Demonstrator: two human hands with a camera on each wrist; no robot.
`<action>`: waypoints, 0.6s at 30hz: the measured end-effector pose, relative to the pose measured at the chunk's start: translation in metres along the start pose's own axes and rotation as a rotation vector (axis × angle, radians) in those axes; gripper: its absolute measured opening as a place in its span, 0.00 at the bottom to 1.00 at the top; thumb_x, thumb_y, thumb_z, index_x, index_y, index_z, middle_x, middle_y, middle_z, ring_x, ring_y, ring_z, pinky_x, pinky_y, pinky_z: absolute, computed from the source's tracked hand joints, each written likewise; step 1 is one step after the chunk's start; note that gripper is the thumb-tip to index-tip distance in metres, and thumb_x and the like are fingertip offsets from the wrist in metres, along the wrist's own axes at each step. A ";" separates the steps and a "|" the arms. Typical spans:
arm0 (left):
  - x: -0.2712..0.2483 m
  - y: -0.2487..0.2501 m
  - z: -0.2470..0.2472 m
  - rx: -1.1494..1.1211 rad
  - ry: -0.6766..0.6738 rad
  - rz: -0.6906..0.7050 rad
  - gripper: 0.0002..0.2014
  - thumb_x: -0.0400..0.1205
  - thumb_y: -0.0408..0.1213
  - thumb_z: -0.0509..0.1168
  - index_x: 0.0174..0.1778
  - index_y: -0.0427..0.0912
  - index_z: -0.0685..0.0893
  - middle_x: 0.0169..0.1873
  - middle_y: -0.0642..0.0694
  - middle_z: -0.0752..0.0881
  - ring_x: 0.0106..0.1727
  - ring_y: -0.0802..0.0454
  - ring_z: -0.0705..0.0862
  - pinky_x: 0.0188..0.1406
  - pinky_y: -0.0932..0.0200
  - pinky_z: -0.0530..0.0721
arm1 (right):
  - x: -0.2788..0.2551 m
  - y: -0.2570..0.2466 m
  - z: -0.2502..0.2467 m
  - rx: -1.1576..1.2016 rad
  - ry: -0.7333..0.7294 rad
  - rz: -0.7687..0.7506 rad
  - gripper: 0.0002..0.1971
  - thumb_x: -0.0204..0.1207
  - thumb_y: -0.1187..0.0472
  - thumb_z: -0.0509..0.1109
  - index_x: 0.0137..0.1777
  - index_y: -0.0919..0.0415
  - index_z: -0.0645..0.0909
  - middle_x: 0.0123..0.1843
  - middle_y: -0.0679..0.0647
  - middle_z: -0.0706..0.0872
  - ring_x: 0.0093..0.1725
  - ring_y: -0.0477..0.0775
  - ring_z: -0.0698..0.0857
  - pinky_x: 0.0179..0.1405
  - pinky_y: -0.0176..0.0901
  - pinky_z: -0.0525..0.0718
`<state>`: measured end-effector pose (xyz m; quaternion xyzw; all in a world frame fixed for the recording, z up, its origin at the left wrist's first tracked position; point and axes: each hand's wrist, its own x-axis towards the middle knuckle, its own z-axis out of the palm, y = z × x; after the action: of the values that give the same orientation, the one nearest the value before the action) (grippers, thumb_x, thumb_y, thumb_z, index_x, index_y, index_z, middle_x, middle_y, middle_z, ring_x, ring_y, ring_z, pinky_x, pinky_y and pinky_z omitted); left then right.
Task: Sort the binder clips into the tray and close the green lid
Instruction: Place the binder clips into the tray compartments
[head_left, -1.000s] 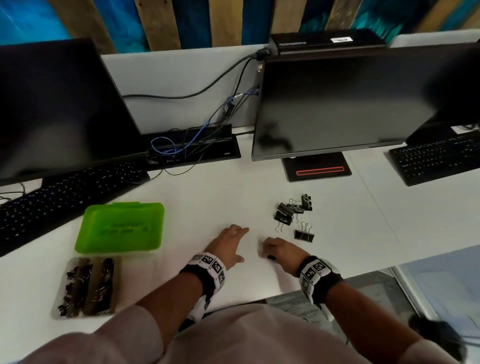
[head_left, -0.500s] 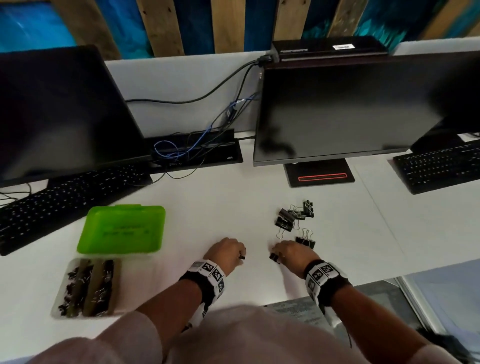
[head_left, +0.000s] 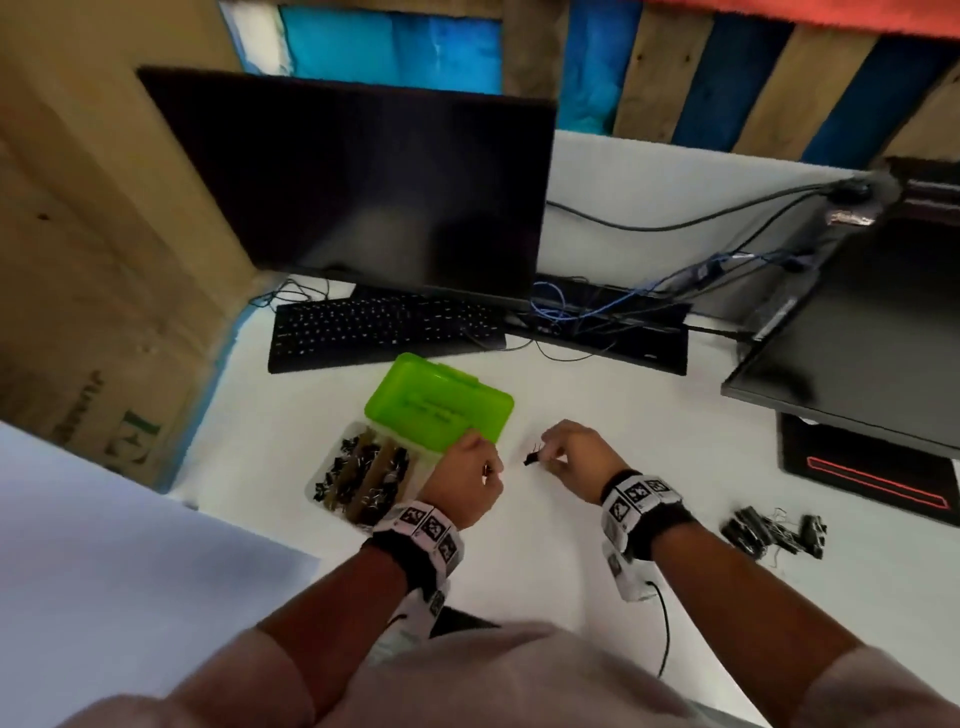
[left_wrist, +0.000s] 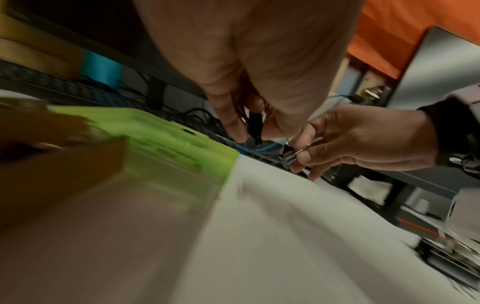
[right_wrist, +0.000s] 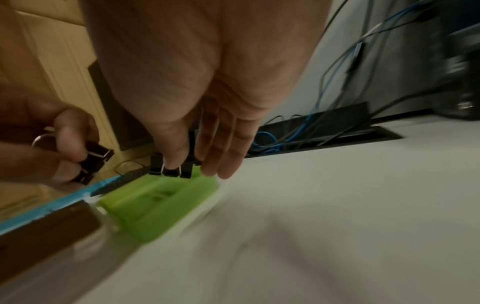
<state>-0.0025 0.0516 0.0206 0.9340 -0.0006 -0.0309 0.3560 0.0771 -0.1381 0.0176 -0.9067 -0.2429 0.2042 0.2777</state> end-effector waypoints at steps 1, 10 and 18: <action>-0.005 -0.010 -0.011 0.010 0.049 -0.027 0.06 0.68 0.28 0.64 0.37 0.42 0.81 0.44 0.46 0.78 0.36 0.50 0.79 0.41 0.58 0.80 | 0.011 -0.013 0.002 0.015 -0.018 -0.022 0.05 0.71 0.67 0.70 0.42 0.58 0.85 0.52 0.54 0.86 0.50 0.54 0.85 0.56 0.43 0.81; -0.062 -0.084 -0.067 -0.046 0.182 -0.357 0.23 0.75 0.30 0.65 0.67 0.42 0.75 0.68 0.40 0.77 0.69 0.43 0.76 0.71 0.53 0.73 | 0.083 -0.124 0.053 -0.206 -0.201 -0.378 0.07 0.75 0.61 0.66 0.51 0.53 0.83 0.56 0.54 0.86 0.57 0.58 0.83 0.53 0.46 0.81; -0.081 -0.100 -0.070 -0.029 0.129 -0.310 0.16 0.71 0.28 0.68 0.55 0.40 0.85 0.59 0.39 0.83 0.59 0.43 0.83 0.63 0.60 0.77 | 0.100 -0.153 0.094 -0.589 -0.261 -0.584 0.10 0.76 0.65 0.62 0.54 0.56 0.82 0.57 0.54 0.84 0.60 0.60 0.77 0.52 0.51 0.76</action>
<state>-0.0812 0.1741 0.0110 0.9178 0.1666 -0.0254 0.3596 0.0599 0.0664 0.0146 -0.8071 -0.5702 0.1520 0.0201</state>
